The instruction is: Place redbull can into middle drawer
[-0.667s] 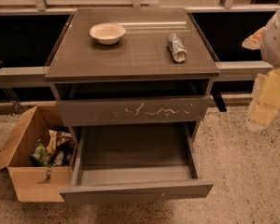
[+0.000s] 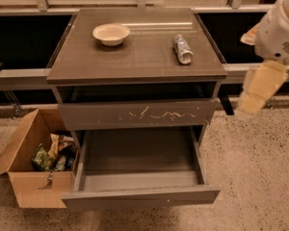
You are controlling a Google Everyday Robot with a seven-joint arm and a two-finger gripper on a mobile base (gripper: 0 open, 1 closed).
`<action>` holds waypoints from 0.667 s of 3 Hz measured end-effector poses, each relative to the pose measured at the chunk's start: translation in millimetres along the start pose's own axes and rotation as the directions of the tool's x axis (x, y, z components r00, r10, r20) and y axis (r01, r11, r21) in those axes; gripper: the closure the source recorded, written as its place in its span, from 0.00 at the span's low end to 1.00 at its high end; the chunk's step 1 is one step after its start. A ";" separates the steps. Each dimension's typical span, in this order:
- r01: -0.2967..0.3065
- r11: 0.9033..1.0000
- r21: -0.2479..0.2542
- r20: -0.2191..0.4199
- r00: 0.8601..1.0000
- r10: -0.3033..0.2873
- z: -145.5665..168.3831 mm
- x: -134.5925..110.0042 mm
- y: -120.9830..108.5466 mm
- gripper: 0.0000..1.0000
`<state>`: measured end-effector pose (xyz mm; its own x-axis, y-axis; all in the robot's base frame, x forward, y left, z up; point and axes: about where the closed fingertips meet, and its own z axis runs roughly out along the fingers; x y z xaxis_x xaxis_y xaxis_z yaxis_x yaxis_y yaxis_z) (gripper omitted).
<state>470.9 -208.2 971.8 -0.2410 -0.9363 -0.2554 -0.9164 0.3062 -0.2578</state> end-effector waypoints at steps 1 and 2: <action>-0.072 0.997 0.006 0.072 0.995 0.071 32.9 -23.8 -34.1 0.00; -0.163 0.986 0.015 0.145 0.976 0.160 74.1 -50.8 -65.7 0.00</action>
Offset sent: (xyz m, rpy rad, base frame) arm 0.1543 0.0615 -0.0649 0.2836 -0.0678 -0.2096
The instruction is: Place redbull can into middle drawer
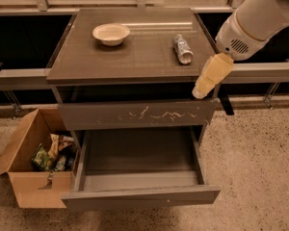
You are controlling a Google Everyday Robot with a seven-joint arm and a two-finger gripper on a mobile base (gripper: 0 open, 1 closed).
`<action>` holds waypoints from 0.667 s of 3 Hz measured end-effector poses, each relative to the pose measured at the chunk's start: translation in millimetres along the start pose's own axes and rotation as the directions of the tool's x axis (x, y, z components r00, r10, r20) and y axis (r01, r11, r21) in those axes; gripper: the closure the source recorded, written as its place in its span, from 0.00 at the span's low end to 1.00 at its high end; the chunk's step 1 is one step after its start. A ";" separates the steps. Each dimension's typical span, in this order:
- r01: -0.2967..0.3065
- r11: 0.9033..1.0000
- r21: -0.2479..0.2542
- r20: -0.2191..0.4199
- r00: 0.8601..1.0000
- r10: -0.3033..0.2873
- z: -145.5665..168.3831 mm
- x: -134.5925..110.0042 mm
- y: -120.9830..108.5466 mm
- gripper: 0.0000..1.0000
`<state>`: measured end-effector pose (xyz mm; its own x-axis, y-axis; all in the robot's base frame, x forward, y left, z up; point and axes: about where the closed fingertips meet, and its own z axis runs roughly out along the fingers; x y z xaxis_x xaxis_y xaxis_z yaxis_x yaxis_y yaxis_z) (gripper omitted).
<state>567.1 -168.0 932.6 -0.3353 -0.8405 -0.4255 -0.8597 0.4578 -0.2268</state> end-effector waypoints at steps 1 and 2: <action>0.000 1.000 0.000 0.000 1.000 0.000 0.0 0.0 0.0 0.00; -0.062 0.997 0.042 0.017 0.998 0.062 4.3 7.3 -14.5 0.00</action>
Offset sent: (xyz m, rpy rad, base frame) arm 0.0317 -0.0340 -0.0096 0.0629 -0.0652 -0.1866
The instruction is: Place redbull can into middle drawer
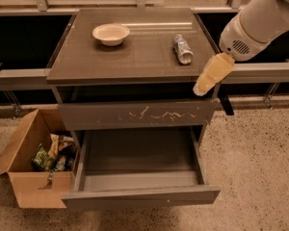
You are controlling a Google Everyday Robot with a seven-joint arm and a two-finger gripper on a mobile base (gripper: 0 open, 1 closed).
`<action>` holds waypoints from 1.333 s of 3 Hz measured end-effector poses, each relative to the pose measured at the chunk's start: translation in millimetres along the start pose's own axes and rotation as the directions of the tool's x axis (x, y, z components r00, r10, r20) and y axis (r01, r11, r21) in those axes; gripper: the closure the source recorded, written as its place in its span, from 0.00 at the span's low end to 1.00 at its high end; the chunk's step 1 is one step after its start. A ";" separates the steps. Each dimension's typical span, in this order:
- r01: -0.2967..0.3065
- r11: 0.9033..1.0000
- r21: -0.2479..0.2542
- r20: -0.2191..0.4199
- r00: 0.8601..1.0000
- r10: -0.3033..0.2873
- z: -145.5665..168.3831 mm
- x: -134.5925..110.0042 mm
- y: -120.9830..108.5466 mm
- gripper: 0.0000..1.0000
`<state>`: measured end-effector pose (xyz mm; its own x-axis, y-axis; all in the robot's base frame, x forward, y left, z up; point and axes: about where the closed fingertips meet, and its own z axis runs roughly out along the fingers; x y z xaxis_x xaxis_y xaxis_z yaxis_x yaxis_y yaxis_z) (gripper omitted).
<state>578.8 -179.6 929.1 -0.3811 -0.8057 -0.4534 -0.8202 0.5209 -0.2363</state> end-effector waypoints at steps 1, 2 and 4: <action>-0.116 0.990 0.076 0.024 0.993 0.115 17.9 11.5 -49.7 0.00; -0.222 0.968 0.115 0.040 0.975 0.219 48.0 17.8 -108.6 0.00; -0.325 0.935 0.139 0.046 0.946 0.322 103.7 -18.7 -160.1 0.00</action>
Offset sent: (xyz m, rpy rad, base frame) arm 0.1756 -0.0929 -0.0347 0.1175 -0.0632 -0.3717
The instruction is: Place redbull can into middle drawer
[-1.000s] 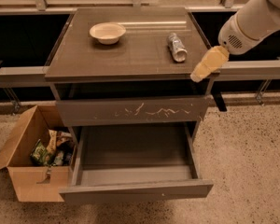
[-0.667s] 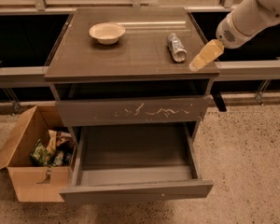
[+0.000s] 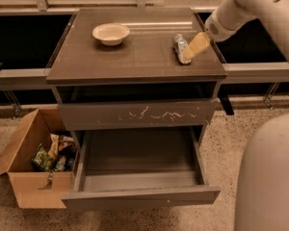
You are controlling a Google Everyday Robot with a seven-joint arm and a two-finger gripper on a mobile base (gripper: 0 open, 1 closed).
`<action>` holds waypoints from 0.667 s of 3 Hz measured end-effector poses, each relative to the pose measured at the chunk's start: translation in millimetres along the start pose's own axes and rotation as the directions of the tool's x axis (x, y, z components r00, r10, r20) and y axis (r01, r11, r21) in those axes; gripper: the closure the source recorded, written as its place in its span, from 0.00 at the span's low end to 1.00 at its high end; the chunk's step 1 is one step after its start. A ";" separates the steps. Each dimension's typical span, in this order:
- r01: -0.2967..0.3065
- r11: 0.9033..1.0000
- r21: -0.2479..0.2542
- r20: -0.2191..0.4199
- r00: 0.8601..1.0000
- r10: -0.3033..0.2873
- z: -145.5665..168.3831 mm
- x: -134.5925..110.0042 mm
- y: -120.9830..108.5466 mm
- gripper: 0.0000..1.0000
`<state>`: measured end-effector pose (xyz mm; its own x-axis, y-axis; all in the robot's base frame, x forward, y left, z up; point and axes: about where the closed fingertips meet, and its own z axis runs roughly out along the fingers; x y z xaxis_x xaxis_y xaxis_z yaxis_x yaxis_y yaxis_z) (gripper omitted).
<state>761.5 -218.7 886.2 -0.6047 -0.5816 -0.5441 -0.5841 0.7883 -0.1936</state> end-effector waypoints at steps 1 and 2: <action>-0.060 0.998 0.011 0.010 0.998 0.060 26.5 -17.9 7.5 0.00; -0.060 0.998 0.011 0.010 0.998 0.060 26.6 -17.9 7.5 0.00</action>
Offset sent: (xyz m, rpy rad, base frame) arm 0.0167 0.0168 -0.0104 0.0200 -0.0033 -0.0377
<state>782.3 -197.0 872.8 -0.6331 -0.5314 -0.5628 -0.5407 0.8239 -0.1697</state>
